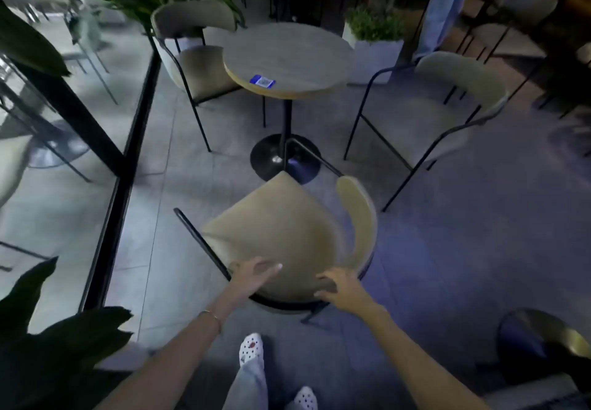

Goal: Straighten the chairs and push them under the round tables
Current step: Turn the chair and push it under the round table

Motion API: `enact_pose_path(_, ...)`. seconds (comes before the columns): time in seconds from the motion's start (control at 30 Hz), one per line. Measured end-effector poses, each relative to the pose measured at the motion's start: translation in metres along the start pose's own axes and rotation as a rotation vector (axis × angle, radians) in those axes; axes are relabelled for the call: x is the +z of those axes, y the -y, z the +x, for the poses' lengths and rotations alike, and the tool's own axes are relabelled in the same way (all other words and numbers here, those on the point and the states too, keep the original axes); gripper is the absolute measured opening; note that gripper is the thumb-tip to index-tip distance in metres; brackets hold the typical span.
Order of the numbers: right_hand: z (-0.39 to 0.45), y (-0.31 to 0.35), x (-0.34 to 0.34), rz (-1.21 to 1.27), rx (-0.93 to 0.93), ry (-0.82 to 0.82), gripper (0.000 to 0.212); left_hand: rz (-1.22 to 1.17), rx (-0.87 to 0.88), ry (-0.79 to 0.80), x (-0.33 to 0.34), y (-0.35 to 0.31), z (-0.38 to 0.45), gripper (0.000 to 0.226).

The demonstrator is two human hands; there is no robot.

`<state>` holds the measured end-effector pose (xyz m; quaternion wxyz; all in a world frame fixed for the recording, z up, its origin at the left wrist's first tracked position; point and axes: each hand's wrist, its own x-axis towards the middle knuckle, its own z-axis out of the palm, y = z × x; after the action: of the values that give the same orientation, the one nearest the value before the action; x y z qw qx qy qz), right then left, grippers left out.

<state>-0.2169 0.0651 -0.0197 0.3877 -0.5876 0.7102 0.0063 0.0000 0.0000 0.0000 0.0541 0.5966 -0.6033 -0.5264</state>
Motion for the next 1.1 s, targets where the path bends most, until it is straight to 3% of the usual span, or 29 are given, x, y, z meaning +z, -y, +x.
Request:
enact_pose_path(0.07, 0.006, -0.004, 0.02, -0.047, -0.009, 0.06, 0.085, 0.127, 0.082, 0.008, 0.013, 0.021, 0.01, 0.102)
enact_pose_path(0.13, 0.01, -0.004, 0.037, -0.066, 0.041, 0.019, 0.058, 0.283, 0.154, 0.057, 0.027, 0.045, 0.021, 0.126)
enact_pose_path(0.27, 0.021, -0.004, 0.058, -0.184, 0.055, -0.095, 0.046, 0.402, 0.155, 0.08, 0.038, 0.055, 0.035, 0.092)
enact_pose_path(0.37, 0.021, -0.003, 0.069, -0.271, 0.064, -0.204, 0.041, 0.476, 0.231, 0.066, 0.044, 0.073, 0.052, 0.093)
enact_pose_path(0.47, 0.031, -0.003, 0.07, -0.419, 0.09, -0.317, 0.044, 0.503, 0.238, 0.034, 0.04, 0.073, 0.058, 0.076)
enact_pose_path(0.57, 0.05, 0.005, 0.059, -0.414, 0.103, -0.275, 0.039, 0.472, 0.267, -0.018, 0.03, 0.063, 0.073, 0.067)
enact_pose_path(0.7, 0.085, 0.021, 0.032, -0.395, 0.125, -0.304, 0.032, 0.474, 0.253, -0.033, 0.006, 0.042, 0.109, 0.036)
enact_pose_path(0.97, 0.166, 0.041, -0.014, -0.331, 0.099, -0.278, 0.029, 0.496, 0.262, -0.044, -0.041, 0.009, 0.193, 0.034)
enact_pose_path(1.1, 0.184, 0.042, -0.017, -0.382, 0.145, -0.308, 0.04, 0.533, 0.29, -0.017, -0.053, 0.007, 0.204, 0.036)
